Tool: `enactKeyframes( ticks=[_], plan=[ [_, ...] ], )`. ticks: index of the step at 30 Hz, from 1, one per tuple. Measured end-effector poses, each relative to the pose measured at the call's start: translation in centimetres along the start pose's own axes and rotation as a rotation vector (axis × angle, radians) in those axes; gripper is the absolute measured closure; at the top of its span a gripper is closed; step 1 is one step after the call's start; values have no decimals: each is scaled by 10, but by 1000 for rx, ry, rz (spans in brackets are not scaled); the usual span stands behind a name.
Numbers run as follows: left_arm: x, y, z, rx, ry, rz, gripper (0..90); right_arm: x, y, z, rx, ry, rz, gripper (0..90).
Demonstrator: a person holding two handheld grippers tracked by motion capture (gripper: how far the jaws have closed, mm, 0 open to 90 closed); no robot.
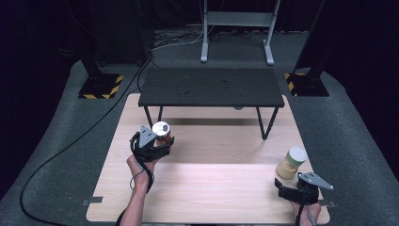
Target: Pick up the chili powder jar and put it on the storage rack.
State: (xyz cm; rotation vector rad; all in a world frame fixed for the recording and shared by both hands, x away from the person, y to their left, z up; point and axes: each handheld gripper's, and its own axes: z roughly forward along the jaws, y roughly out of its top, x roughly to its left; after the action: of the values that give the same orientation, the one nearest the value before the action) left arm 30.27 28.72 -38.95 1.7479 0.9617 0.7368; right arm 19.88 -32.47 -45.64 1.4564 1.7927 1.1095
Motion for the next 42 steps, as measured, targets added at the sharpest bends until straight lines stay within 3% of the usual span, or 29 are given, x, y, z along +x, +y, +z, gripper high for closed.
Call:
enactKeyframes(
  ticks=[42],
  plan=[
    [-7,29,18,-3,-43,50,317,-1,0,0,-2,3,5,2]
  ],
)
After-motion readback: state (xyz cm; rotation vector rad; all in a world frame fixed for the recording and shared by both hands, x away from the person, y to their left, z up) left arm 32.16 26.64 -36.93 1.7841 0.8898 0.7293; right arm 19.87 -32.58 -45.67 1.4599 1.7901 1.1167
